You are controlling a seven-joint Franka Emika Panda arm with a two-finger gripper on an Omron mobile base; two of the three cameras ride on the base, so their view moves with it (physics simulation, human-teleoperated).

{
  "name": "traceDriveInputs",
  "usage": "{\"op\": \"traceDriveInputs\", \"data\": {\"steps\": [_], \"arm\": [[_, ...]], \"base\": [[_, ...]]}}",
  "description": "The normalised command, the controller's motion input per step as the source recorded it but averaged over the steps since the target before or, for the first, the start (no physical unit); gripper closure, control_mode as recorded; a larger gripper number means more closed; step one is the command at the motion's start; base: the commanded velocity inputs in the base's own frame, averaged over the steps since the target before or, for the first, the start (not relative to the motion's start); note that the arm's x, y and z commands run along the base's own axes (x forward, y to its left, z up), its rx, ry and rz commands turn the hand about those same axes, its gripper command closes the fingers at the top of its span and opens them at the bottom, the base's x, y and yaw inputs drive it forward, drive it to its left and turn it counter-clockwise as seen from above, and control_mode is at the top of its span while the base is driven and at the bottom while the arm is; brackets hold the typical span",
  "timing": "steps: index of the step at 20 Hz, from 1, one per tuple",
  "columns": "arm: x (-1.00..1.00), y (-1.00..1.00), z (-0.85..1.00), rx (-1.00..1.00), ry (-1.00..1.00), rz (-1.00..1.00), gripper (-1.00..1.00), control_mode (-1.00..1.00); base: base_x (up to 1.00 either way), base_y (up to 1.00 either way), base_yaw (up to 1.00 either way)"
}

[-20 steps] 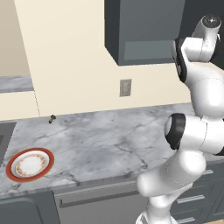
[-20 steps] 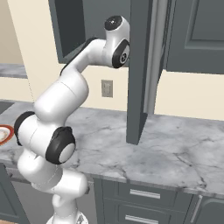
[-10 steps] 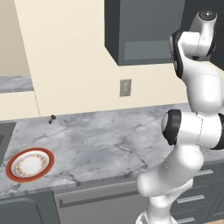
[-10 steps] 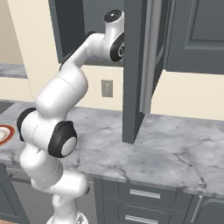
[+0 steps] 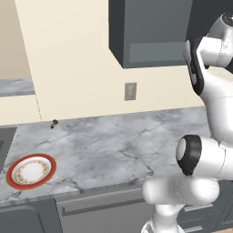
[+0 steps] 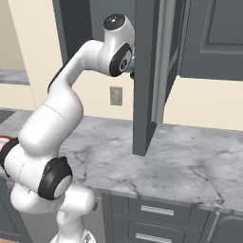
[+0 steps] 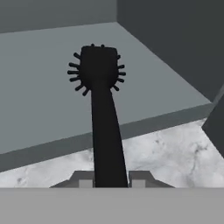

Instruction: Open the cabinet. Pick the dish brush and place it next to the sink. Then close the cabinet.

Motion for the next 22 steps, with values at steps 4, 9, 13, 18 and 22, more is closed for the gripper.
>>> {"op": "traceDriveInputs", "data": {"steps": [4, 9, 13, 18, 22], "arm": [[-1.00, 0.96, -0.16, -0.04, -0.05, 0.11, 1.00, -1.00], [-1.00, 0.99, -0.10, -0.04, 0.00, 0.12, 1.00, -1.00], [-1.00, 0.96, -0.08, -0.04, 0.00, 0.11, 1.00, -1.00], [-0.64, 1.00, -0.44, -0.05, 0.11, 0.33, 1.00, -1.00], [0.00, 1.00, -0.58, -0.07, 0.20, 0.53, 1.00, -1.00]], "base": [[0.00, 0.00, 0.00], [0.00, 0.00, 0.00], [0.00, 0.00, 0.00], [0.00, 0.00, 0.00], [0.00, 0.00, 0.00]]}}
